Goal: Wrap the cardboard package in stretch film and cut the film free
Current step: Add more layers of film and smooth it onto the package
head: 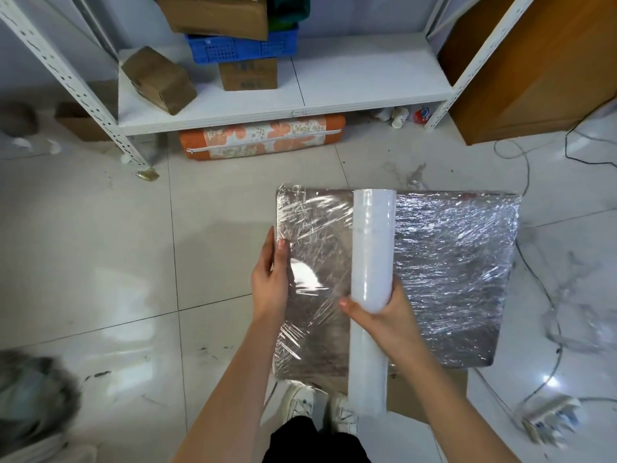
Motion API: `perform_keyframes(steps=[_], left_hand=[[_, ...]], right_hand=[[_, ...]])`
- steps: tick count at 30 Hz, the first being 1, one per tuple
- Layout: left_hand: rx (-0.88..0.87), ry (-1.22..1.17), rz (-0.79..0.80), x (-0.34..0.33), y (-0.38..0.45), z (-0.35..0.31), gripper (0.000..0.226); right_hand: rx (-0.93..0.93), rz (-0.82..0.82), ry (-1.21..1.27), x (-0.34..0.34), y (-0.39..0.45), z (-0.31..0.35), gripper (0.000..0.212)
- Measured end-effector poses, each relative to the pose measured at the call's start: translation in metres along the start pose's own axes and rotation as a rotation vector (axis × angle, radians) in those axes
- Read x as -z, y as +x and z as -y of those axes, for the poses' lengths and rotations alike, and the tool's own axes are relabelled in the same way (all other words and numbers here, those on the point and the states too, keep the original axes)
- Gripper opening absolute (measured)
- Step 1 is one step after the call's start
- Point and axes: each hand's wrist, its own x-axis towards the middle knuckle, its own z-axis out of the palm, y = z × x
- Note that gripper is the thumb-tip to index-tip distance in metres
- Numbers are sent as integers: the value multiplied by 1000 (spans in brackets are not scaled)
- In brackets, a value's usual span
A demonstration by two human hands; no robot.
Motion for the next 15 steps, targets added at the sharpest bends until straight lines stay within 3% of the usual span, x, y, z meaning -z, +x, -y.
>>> perform_keyframes(steps=[8, 13, 15], left_hand=[[-78, 29, 125, -14, 8, -18, 49], [-90, 37, 247, -27, 24, -22, 59], [-80, 37, 227, -28, 24, -20, 51]], right_hand=[[80, -117, 32, 9, 2, 3, 54], [95, -178, 89, 10, 9, -2, 62], [90, -178, 77, 10, 12, -5, 60]])
